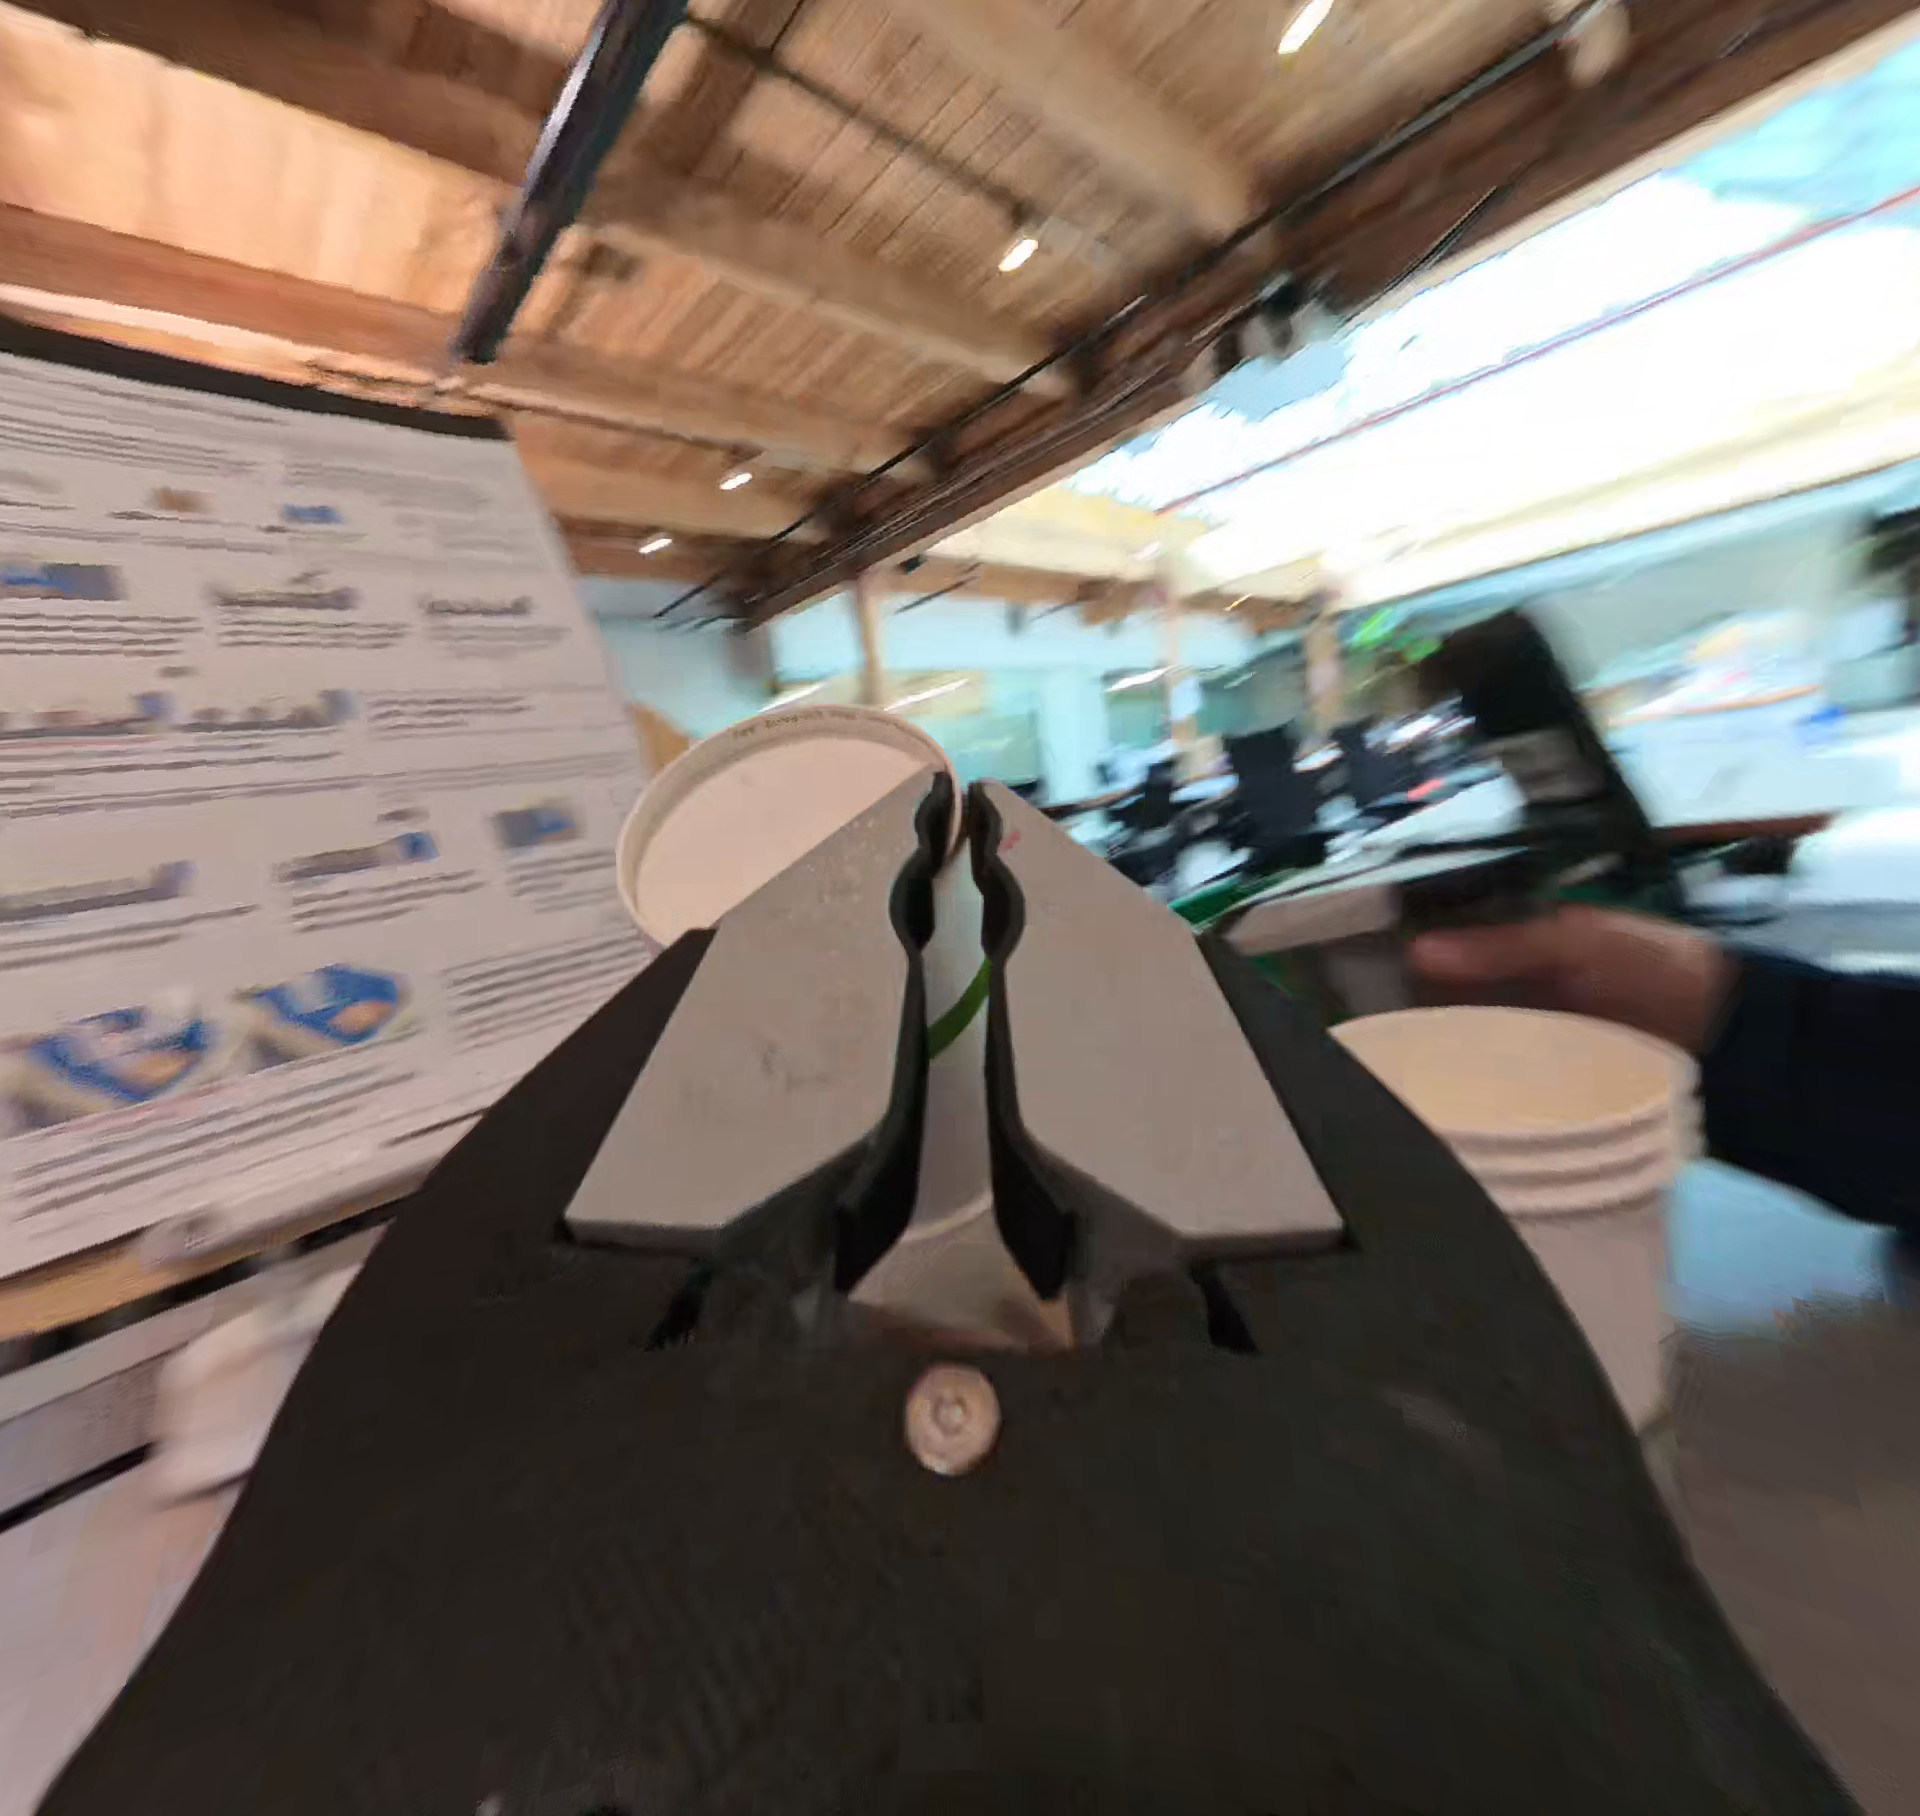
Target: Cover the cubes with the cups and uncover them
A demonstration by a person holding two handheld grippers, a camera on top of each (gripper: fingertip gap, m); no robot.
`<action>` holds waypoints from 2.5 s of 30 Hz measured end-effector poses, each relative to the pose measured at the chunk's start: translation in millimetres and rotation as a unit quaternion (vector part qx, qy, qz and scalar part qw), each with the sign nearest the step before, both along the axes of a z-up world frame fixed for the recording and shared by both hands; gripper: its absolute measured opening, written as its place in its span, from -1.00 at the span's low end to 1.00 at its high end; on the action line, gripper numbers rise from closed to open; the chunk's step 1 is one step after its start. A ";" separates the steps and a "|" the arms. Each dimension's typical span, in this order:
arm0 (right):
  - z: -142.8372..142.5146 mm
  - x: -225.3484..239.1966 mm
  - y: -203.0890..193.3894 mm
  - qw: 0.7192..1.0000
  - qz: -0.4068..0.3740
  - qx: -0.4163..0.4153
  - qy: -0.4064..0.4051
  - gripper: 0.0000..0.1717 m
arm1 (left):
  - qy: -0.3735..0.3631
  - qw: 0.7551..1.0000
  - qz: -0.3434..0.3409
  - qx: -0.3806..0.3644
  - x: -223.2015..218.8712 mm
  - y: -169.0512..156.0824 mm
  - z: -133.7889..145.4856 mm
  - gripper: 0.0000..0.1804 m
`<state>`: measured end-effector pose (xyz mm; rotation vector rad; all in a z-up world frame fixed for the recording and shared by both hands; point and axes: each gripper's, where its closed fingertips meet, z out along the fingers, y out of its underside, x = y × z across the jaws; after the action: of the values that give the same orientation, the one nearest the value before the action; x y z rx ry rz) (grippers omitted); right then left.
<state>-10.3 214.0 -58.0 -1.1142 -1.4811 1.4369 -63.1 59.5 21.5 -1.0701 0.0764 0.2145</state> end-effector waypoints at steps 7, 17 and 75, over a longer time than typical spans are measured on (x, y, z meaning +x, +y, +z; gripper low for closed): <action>40.3 38.3 -52.2 0.961 0.226 -0.150 0.050 -0.86 | -0.011 0.979 -0.194 0.056 63.4 -4.6 12.2 -0.98; 53.4 62.6 -77.1 0.917 0.338 -0.203 0.053 -0.82 | -0.017 0.968 -0.236 0.088 77.4 -10.3 18.0 -0.98; 43.9 131.0 -36.6 0.942 0.241 0.163 0.168 -1.00 | -0.152 0.978 -0.087 -0.117 14.5 54.3 -53.4 -0.80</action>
<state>120.7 177.5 -14.0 -0.2895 -1.7238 1.5303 -48.5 113.8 -31.8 -1.3123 -0.0819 -0.1204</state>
